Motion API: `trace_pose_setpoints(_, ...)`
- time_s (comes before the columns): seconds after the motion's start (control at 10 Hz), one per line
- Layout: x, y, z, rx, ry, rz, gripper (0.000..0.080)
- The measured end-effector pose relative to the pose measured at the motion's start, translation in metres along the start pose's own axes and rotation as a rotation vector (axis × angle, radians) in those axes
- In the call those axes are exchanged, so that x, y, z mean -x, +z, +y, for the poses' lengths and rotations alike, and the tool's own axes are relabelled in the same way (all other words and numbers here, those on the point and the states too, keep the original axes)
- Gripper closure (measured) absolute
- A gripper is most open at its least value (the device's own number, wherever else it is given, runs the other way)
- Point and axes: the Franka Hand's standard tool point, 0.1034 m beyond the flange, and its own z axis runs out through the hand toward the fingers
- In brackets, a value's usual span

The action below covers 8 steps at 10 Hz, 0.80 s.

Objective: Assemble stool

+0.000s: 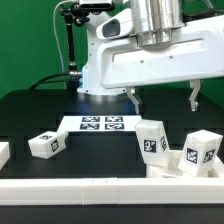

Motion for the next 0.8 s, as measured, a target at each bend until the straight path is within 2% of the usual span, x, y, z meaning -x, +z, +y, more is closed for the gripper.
trace_pose_setpoints(0.3, 0.0022, 0.0015, -0.0058, 0.042, -0.330, -0.001, 0.0150)
trace_pose_setpoints(0.6, 0.0004, 0.0012, -0.0023, 0.045, -0.470, -0.003, 0.0150)
trace_pose_setpoints(0.8, 0.0010, 0.0033, 0.0038, 0.053, -0.709, -0.031, 0.0150)
